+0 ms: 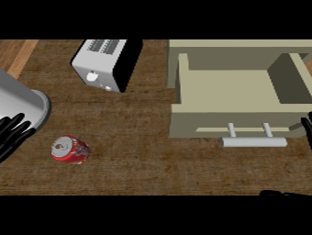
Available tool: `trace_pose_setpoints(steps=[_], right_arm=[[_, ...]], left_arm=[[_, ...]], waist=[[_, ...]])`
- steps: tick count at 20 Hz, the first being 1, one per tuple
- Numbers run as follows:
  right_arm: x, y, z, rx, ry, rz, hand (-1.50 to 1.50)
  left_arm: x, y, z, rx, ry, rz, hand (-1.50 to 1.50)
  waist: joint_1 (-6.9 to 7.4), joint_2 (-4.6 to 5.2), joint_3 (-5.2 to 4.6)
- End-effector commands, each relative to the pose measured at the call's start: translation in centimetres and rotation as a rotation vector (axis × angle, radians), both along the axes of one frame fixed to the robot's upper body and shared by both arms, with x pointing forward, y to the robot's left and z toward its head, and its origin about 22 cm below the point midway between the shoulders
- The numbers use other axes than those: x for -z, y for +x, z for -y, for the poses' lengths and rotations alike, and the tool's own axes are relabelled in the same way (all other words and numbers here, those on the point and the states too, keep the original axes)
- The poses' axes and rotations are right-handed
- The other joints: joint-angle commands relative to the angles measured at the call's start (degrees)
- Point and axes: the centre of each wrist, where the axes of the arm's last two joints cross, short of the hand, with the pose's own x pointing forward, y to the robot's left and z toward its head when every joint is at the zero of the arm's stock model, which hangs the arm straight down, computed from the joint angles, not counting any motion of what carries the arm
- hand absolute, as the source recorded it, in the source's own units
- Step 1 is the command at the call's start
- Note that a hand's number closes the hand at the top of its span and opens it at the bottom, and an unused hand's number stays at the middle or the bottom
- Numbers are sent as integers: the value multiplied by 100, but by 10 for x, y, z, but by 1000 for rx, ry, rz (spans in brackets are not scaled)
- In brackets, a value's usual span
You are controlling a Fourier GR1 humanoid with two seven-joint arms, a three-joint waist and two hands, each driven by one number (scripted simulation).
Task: Pick up the can, place it into the drawer and close the drawer
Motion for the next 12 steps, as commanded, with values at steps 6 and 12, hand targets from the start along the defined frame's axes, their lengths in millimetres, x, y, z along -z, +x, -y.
trace_pose_setpoints(steps=[6, 12], right_arm=[[-2, 0, -1, 19, -3, 8, -150], [15, -3, 2, 1, -7, -16, -150]], left_arm=[[24, 28, -4, -7, 9, -31, -150], [57, 32, 12, -2, 7, -43, -150]], waist=[[-7, 4, -1], [-10, 3, -1]])
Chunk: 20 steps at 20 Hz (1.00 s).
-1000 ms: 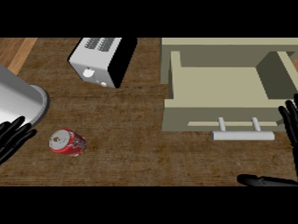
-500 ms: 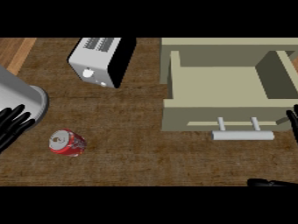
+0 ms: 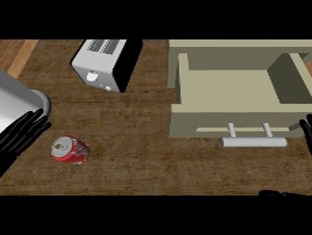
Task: Pick up the can, place it into the drawer and close the drawer
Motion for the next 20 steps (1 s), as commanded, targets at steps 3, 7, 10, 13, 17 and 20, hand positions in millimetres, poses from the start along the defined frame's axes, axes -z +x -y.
trace_pose_setpoints(steps=[3, 7, 10, 13, 17, 20], right_arm=[[-4, 12, 5, -2, -8, 17, -150], [-8, -9, 4, -1, 6, 0, -150], [3, -5, -2, 4, -8, 1, -150], [-11, -1, -7, -4, 3, -4, -150], [6, -4, 0, -10, -2, 13, -150], [-8, -4, 14, 2, -3, -5, -150]], left_arm=[[31, 16, 16, -22, 10, 2, -150], [47, 9, -14, -53, 15, -11, -150], [55, 20, -3, -55, 32, -16, -150], [65, 27, 5, -77, 23, 7, -150], [81, 25, -21, -85, 37, -18, -150], [95, 6, -43, -77, 58, -27, -150]], waist=[[2, 4, -1], [-8, 0, -1], [-6, 1, 0], [-7, 2, -1], [-7, 1, 0], [-1, 1, -1]])
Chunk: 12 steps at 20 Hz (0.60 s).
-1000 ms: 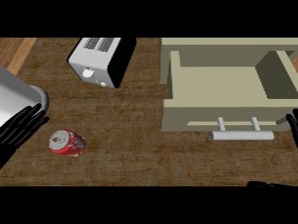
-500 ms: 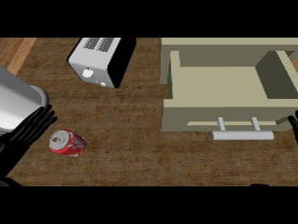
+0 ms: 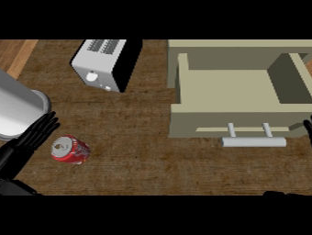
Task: Pick up the can, place it into the drawer and close the drawer
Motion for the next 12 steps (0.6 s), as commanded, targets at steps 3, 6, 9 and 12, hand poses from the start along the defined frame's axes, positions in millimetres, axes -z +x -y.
trace_pose_setpoints(steps=[3, 6, 9, 12], right_arm=[[0, -12, 17, -7, -13, 4, -150], [2, 10, 26, 9, -6, 12, -150], [4, -4, 6, 6, -8, 26, -150], [-3, 5, 9, -7, -12, 13, -150]], left_arm=[[21, -3, -15, -7, 22, -9, -150], [30, 13, -15, 4, 10, -21, -150], [45, 8, -18, -6, 11, -12, -150], [53, 29, -10, -8, 13, -38, -150]], waist=[[-4, -3, 0], [0, 1, 0], [-7, -1, 0], [-23, 5, -2]])
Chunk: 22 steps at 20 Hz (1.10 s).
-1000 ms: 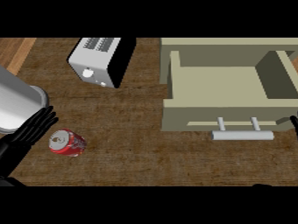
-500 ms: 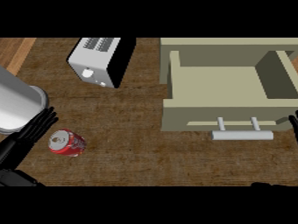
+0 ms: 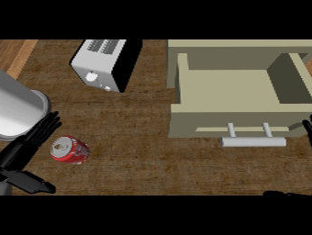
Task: Pick up the can, place it into the drawer and close the drawer
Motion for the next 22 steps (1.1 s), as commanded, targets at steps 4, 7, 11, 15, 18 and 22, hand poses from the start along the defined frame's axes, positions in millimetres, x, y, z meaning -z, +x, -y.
trace_pose_setpoints(steps=[4, 7, 11, 15, 18, 22], right_arm=[[-14, -3, 8, 3, -25, 6, -150], [20, 0, 5, 21, 7, 5, -150], [-10, -15, -14, 7, 2, 19, -150], [-9, -7, -8, 10, 10, 19, -150], [-2, -2, -12, 20, 14, 18, -150], [-13, -3, 1, 20, 12, 11, -150]], left_arm=[[25, -10, -36, 12, -34, 4, -150], [33, -4, -13, 17, -40, -10, -150], [39, 18, -3, -10, -36, -62, -150], [55, 2, -13, 5, -20, -31, -150], [49, 5, -24, -2, -19, -47, -150], [57, 7, -6, 10, -32, -51, -150]], waist=[[-38, 10, -7], [-6, 4, -1], [-38, 4, -3], [-32, 9, -5], [-15, 5, -2], [-1, 1, 0]])
